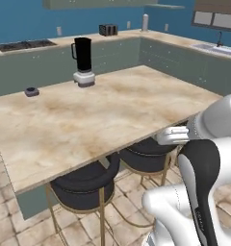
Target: Grab the onion and garlic from the fridge, place them in the blender, close the lid, and turn on the blender to create a marinade.
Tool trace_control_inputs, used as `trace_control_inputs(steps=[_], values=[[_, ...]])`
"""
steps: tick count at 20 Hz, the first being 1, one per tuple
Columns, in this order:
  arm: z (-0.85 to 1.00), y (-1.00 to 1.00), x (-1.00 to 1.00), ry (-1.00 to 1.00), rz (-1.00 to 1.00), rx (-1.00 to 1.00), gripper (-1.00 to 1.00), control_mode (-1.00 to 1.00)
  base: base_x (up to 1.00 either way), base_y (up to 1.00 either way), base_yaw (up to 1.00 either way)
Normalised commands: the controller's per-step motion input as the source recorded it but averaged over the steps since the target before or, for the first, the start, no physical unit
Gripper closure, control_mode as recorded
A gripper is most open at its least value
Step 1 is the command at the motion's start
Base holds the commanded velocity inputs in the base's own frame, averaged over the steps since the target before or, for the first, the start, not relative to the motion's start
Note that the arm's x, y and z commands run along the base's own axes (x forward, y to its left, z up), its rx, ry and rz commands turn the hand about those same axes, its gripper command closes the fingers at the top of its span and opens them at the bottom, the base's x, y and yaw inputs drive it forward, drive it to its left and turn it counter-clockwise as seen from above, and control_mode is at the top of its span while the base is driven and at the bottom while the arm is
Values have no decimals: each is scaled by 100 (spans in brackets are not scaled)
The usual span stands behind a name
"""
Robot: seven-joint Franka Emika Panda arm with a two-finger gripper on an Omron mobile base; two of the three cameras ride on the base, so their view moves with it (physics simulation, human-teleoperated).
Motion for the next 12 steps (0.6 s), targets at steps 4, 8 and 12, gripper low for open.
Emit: trace_control_inputs(steps=[4,8,12], values=[[0,0,0,0,0,0,100,100,4,-100,-5],[0,0,0,0,0,0,100,100,2,-100,-4],[0,0,0,0,0,0,100,100,0,-100,-3]])
